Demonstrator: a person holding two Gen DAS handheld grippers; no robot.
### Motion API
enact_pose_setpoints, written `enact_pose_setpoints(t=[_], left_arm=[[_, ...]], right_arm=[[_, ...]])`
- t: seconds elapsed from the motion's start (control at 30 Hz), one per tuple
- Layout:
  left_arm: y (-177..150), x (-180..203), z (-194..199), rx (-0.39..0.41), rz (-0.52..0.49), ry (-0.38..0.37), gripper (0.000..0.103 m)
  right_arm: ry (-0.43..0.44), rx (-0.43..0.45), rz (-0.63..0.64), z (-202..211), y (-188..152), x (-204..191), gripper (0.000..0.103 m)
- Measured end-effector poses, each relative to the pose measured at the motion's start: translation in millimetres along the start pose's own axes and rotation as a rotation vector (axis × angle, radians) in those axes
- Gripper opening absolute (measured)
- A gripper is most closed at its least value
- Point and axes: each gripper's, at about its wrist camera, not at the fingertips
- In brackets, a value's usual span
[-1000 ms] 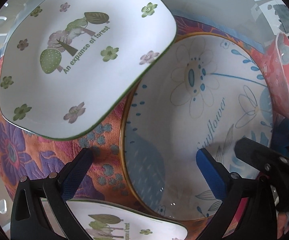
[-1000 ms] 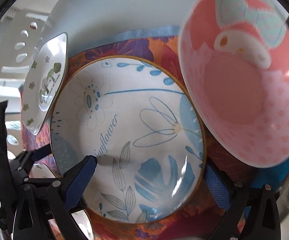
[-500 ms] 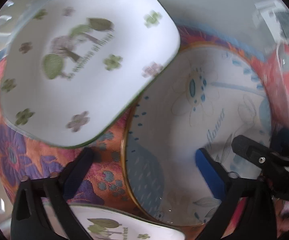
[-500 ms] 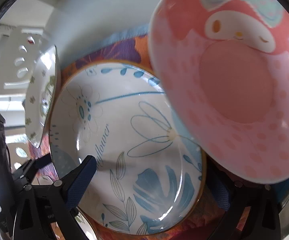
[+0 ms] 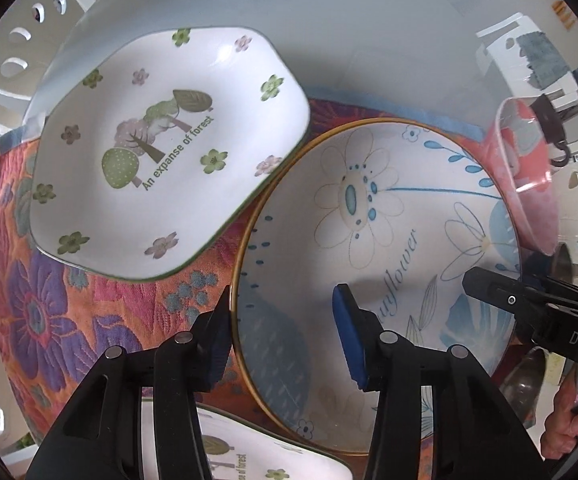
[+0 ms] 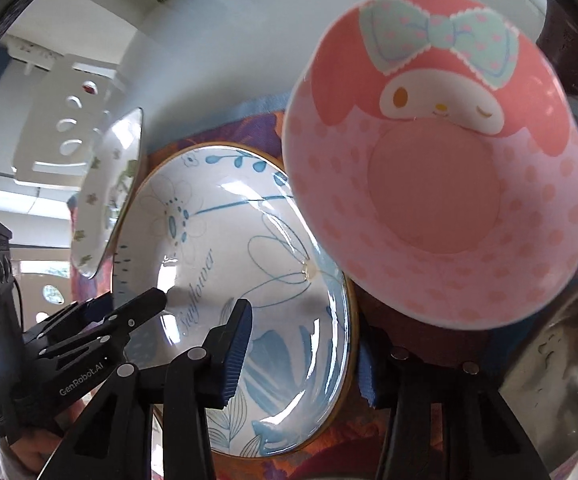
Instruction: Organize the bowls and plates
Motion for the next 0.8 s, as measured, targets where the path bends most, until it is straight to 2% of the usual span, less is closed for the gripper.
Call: enact_pose_setpoints(t=[0.1, 0.2, 0.27, 0.47, 0.63, 0.8], left_arm=[[-1.1, 1.6, 21.1, 0.065, -0.024, 0.013, 0.043], [-3.3, -7.9, 33.4, 0.072, -0.007, -0.02, 0.043], [-7.4, -14.5, 42.6, 0.081, -0.003, -0.01, 0.043], [-27.1, -42.6, 87.9, 0.163, 0.021, 0.008, 0.043], [-61.1, -59.2, 114.4, 0.206, 0.061, 0.034, 0.043], [-110.2, -73.9, 116.8, 0.199, 0.15, 0.025, 0.043]], right_arm=[[0.013, 0.006, 0.006, 13.3, -4.4, -2.9, 0.047], [0.023, 0.017, 0.008, 23.0, -8.8, -1.7, 0.047], [0.053, 0.016, 0.003, 26.8, -9.2, -8.0, 0.047], [0.093, 0.024, 0.083, 38.0, -26.9, -46.7, 0.047], [0.15, 0.009, 0.146, 38.4, -51.9, -73.5, 0.047], [0.184, -0.017, 0.205, 35.3, -84.8, -95.8, 0.047]])
Point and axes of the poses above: each gripper's, at about its wrist camera, not at the fingertips, and z roughly against the way its jaws point, x to its right, y to its top, and after that the axes turned 1 degree about z, right-handed
